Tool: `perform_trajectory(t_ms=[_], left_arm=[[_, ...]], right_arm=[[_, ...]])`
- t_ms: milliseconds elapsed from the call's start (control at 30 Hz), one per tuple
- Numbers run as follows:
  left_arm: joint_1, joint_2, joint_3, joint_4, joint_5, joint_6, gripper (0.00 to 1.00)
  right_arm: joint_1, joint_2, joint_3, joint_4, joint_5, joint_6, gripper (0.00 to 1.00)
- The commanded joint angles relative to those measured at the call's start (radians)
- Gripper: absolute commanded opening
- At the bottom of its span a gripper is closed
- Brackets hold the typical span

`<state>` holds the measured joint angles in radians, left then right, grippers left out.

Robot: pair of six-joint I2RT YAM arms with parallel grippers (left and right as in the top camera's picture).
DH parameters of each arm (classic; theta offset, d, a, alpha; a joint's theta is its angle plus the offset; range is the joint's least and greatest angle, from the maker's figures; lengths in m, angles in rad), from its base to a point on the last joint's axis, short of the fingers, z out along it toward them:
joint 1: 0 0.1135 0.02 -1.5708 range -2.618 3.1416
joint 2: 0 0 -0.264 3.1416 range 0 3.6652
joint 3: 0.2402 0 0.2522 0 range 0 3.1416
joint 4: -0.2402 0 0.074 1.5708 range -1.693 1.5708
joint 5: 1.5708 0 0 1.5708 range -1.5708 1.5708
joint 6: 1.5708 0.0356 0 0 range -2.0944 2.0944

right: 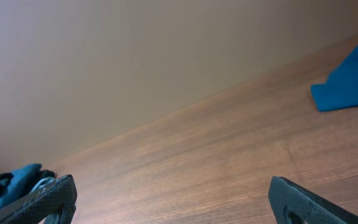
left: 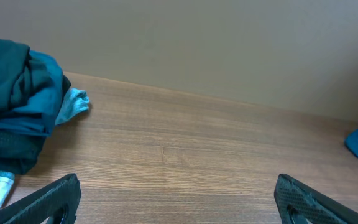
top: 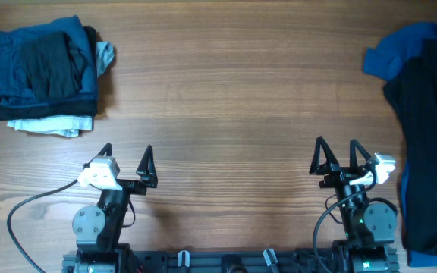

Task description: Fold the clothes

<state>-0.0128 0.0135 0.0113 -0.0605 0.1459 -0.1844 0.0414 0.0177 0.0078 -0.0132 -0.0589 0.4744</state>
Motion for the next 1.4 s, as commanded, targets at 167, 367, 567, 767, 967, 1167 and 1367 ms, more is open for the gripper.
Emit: perform_trajectory(t_ms=[167, 367, 567, 767, 967, 1167, 1367], left_arm=[[0.006, -0.007, -0.006, -0.004, -0.010, 0.020, 1.00], [0.006, -0.007, -0.006, -0.004, -0.010, 0.020, 1.00], [0.006, -0.007, -0.006, -0.004, -0.010, 0.020, 1.00], [0.006, -0.007, -0.006, -0.004, -0.010, 0.020, 1.00], [0.006, -0.007, -0.006, -0.004, -0.010, 0.020, 1.00], [0.006, -0.007, -0.006, -0.004, -0.010, 0.020, 1.00], [0.006, -0.007, -0.006, -0.004, -0.010, 0.020, 1.00]], right_arm=[[0.005, 0.101, 0.180, -0.117, 0.031, -0.087, 1.00], [0.005, 0.351, 0.493, -0.266, 0.115, -0.117, 1.00], [0.005, 0.670, 0.802, -0.381, 0.115, -0.168, 1.00], [-0.037, 1.014, 1.146, -0.596, 0.115, -0.238, 1.00], [-0.139, 1.326, 1.502, -0.874, 0.102, -0.232, 1.00], [-0.246, 1.554, 1.709, -1.047, 0.090, -0.270, 1.00], [-0.298, 1.648, 1.712, -0.965, 0.119, -0.322, 1.00]])
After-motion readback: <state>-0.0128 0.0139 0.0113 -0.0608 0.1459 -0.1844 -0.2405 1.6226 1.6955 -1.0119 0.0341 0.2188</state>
